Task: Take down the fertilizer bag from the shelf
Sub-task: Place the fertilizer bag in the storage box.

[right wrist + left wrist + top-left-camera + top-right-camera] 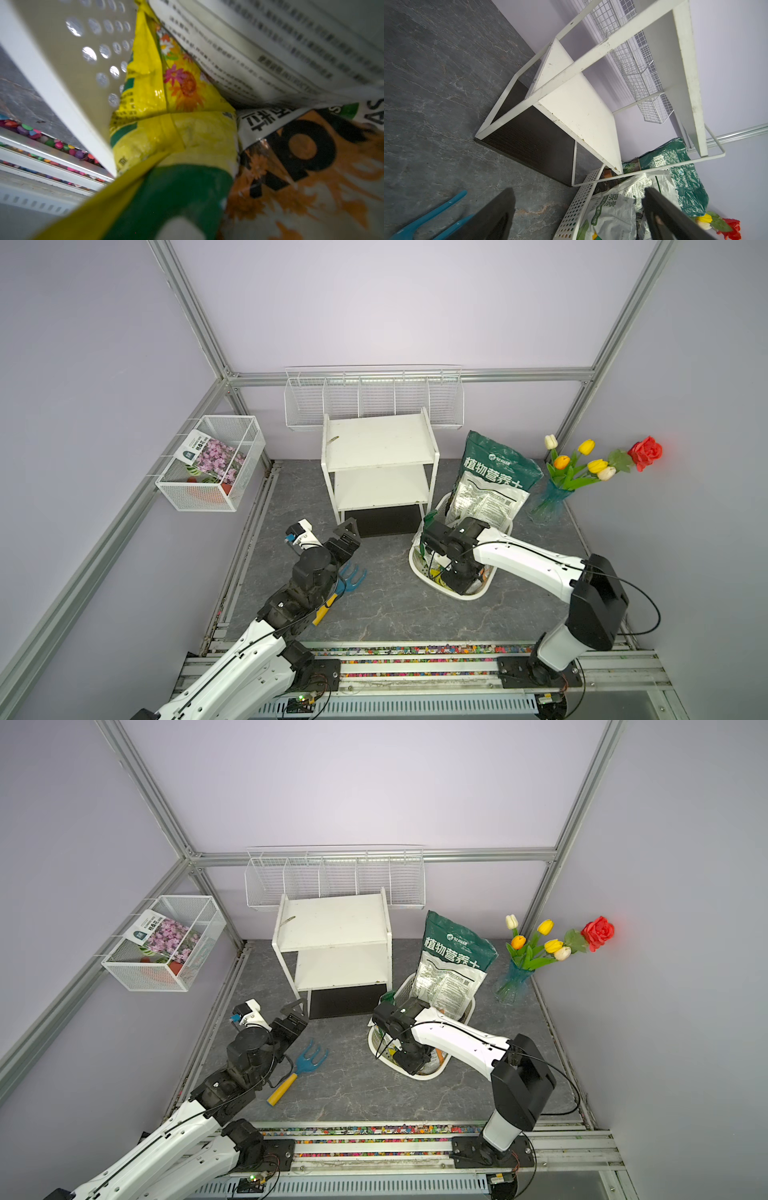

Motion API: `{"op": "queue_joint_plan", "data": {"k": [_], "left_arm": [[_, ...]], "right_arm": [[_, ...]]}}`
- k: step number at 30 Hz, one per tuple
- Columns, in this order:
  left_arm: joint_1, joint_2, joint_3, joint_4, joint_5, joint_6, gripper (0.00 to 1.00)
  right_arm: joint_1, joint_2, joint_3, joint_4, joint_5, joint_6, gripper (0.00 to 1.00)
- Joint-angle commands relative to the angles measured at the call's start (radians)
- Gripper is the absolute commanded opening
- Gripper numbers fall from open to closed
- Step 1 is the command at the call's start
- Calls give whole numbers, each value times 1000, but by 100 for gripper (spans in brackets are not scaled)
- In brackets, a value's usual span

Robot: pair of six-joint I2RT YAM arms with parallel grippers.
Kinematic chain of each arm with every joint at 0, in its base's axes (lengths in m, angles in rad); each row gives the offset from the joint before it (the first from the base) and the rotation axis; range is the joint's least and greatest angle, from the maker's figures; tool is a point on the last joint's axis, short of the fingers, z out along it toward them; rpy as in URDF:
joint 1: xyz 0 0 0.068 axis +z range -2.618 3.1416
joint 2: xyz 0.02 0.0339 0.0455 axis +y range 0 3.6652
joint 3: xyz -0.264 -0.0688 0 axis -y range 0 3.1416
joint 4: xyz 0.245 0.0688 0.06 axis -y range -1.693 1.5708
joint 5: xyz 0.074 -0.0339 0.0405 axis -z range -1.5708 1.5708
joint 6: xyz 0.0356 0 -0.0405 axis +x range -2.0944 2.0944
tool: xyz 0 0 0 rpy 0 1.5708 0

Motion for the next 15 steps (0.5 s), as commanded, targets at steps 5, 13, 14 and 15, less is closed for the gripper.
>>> {"op": "queue_joint_plan", "data": {"k": [5, 13, 14, 15], "left_arm": [[6, -20, 19, -41, -22, 32, 99], [6, -49, -12, -29, -54, 43, 99], [6, -47, -11, -24, -55, 55, 99], [6, -45, -9, -21, -55, 67, 99]], "right_arm": [[30, 172, 62, 127, 17, 8, 0], [29, 68, -31, 215, 29, 47, 2], [29, 43, -25, 229, 21, 46, 11], [30, 20, -19, 244, 13, 43, 18]]}}
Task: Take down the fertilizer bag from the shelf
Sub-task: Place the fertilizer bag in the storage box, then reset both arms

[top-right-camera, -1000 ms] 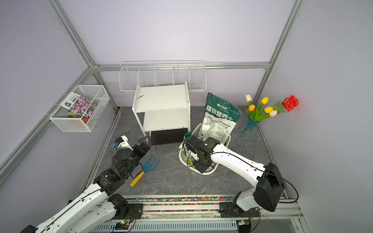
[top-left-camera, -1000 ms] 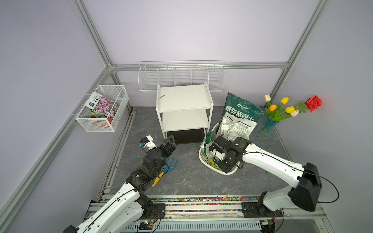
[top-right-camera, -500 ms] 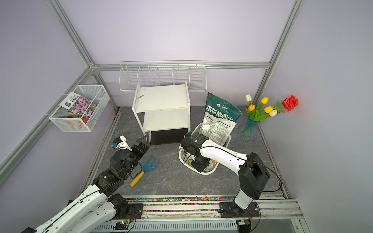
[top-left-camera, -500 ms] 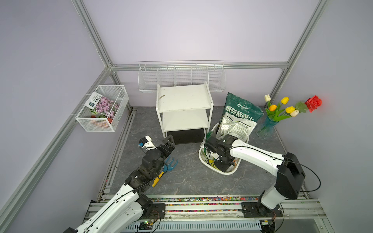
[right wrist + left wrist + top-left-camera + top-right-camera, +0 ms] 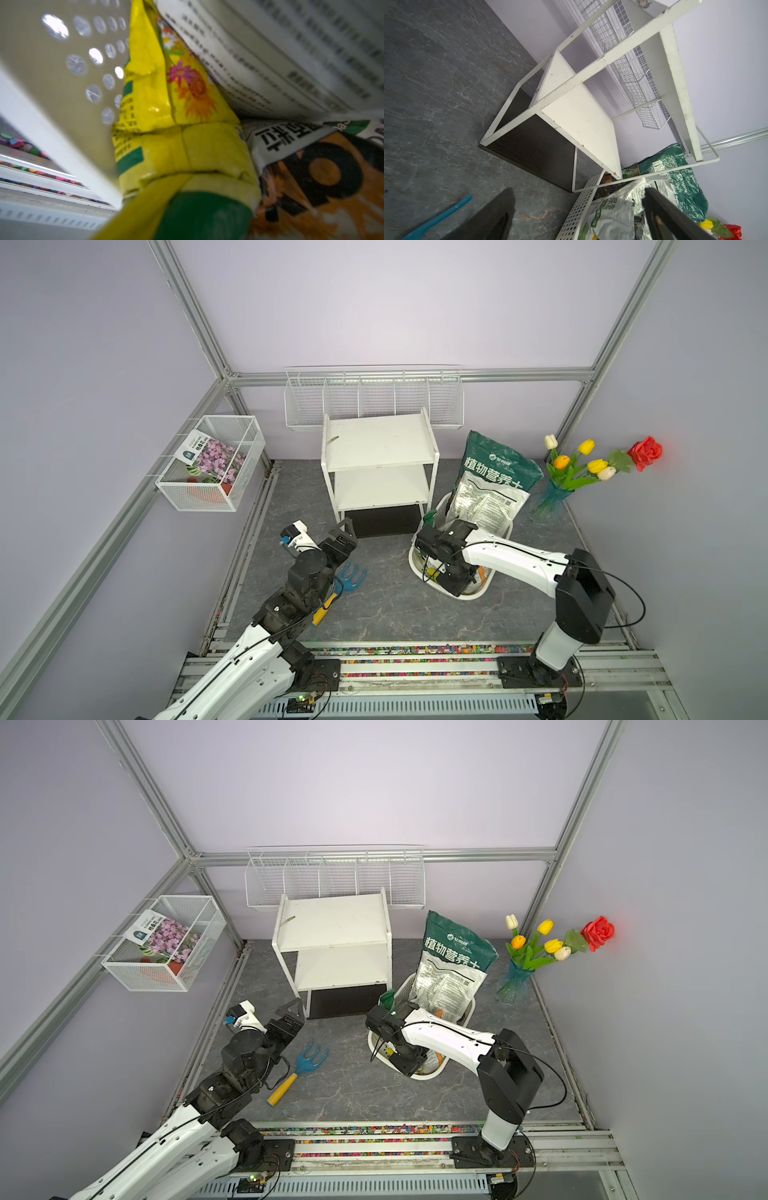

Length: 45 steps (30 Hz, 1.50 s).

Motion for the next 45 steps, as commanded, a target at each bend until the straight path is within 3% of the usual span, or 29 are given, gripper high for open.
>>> {"op": "queue_joint_plan", "data": {"k": [1, 7, 13, 17, 22, 25, 30, 35, 38, 41, 45], "left_arm": [[5, 0, -5, 2, -22, 59, 99], [20, -3, 34, -37, -80, 165, 100], [110, -46, -10, -17, -80, 300, 100], [197, -55, -21, -38, -82, 409, 100], [330, -30, -50, -12, -46, 499, 100], [435, 8, -83, 58, 3, 544, 100], [575, 132, -118, 177, 20, 590, 100], [587, 238, -162, 422, 48, 850, 100], [625, 326, -176, 552, 159, 959, 100], [686, 421, -206, 683, 244, 930, 100], [692, 517, -204, 751, 301, 949, 100]], "right_arm": [[-3, -44, -8, 243, -38, 10, 23], [-2, -211, 23, 322, -22, -11, 32], [-54, -396, -26, 372, 20, -7, 36], [-193, -544, -125, 420, 38, 20, 40], [-388, -702, -305, 549, 193, 54, 43], [-510, -791, -453, 682, 283, 114, 51], [-672, -898, -739, 1042, 251, 84, 61], [-782, -859, -880, 1349, 234, 36, 63], [-822, -774, -954, 1560, 187, -1, 63], [-822, -649, -983, 1708, 166, -19, 62], [-819, -450, -974, 1855, 117, -48, 63]]}}
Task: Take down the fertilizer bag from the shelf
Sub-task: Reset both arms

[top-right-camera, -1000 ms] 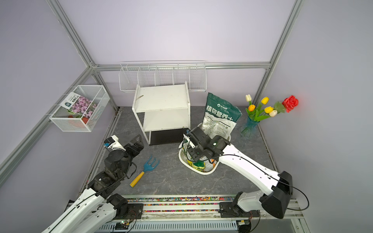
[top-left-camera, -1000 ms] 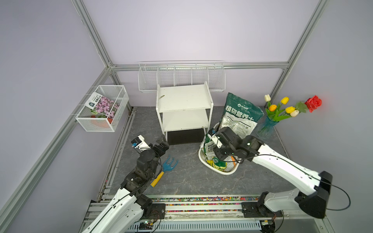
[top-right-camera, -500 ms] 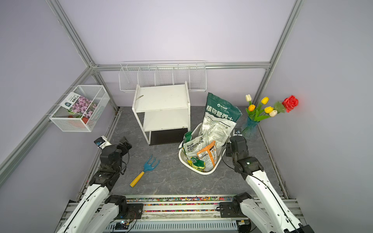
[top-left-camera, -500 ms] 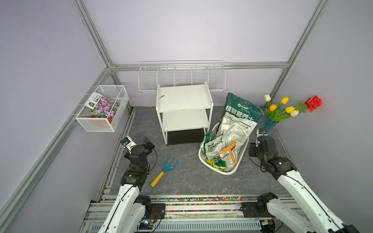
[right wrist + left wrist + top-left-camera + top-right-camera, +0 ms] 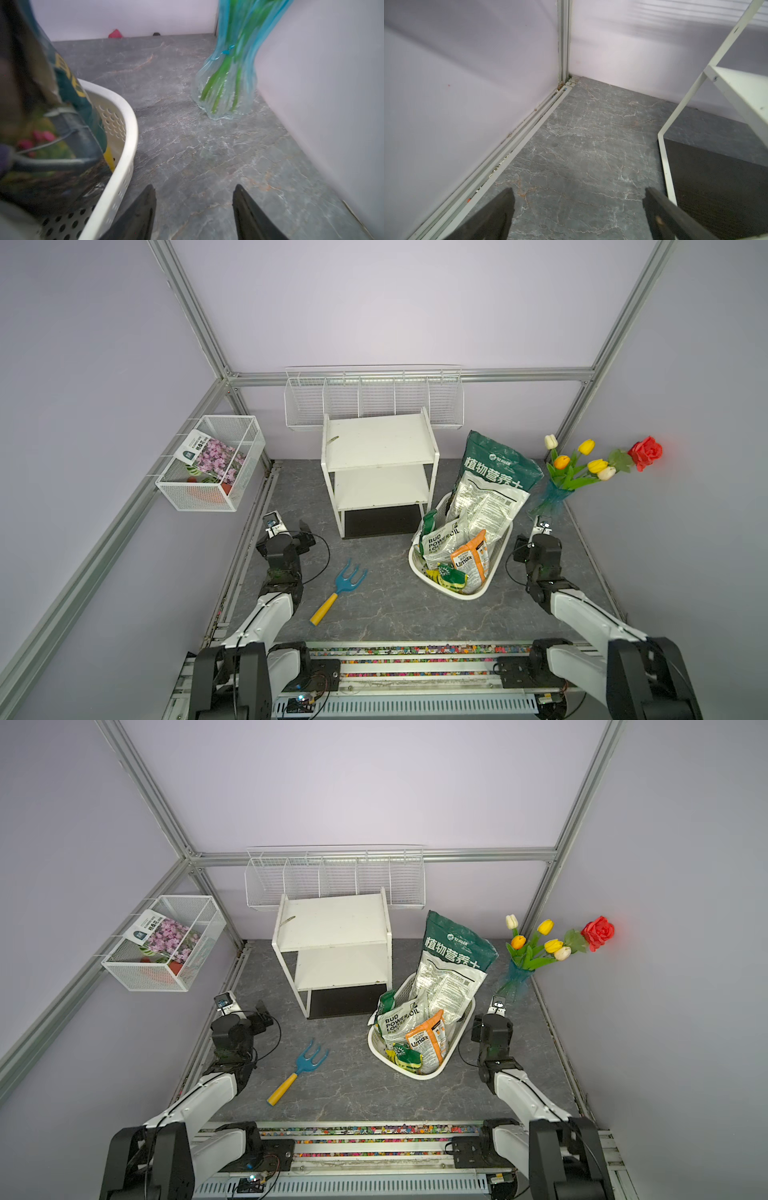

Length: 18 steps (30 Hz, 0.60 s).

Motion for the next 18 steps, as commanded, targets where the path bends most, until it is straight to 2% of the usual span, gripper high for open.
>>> {"op": "queue_joint_plan", "data": {"k": [1, 5, 9, 10, 12, 13, 16, 17, 18], "left_arm": [[5, 62, -5, 153, 100, 60, 100], [5, 157, -2, 228, 105, 48, 100], [3, 268, 9, 327, 161, 46, 100], [3, 293, 12, 340, 163, 49, 100], [-3, 358, 11, 394, 160, 54, 100], [-3, 383, 13, 423, 165, 64, 100], [-8, 376, 28, 376, 179, 76, 100], [-8, 375, 32, 375, 179, 76, 100], [-8, 382, 24, 397, 179, 80, 100]], "right_arm": [[-1, 117, -16, 286, -48, -52, 63], [1, 212, 7, 363, -97, -71, 63], [0, 402, -37, 656, -157, -104, 65], [2, 406, -37, 665, -160, -107, 65], [2, 336, 6, 469, -162, -96, 67], [2, 337, 24, 435, -161, -95, 67], [2, 381, 46, 465, -152, -98, 71], [2, 374, 49, 445, -152, -98, 94], [3, 362, 61, 407, -149, -94, 99]]}}
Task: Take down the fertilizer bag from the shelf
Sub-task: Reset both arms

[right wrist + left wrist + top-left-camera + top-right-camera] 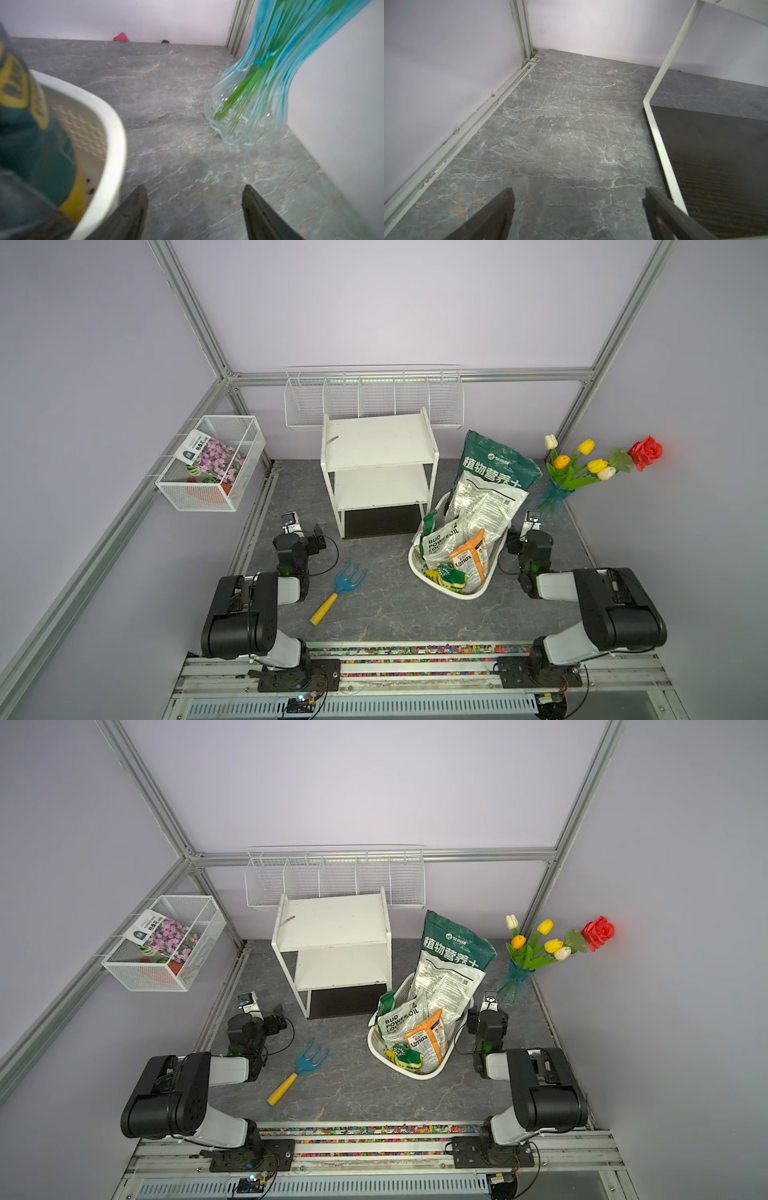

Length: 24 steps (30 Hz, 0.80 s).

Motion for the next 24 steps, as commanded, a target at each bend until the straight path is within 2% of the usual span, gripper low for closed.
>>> {"op": "queue_joint_plan", "data": {"k": [1, 4, 24], "left_arm": [[-6, -4, 28, 38, 20, 20, 100], [-6, -7, 31, 26, 17, 19, 100], [-6, -7, 33, 26, 18, 18, 100]], "right_arm": [[38, -13, 49, -73, -103, 2, 99], [39, 2, 38, -30, -102, 0, 99], [39, -6, 51, -69, -101, 4, 99]]}}
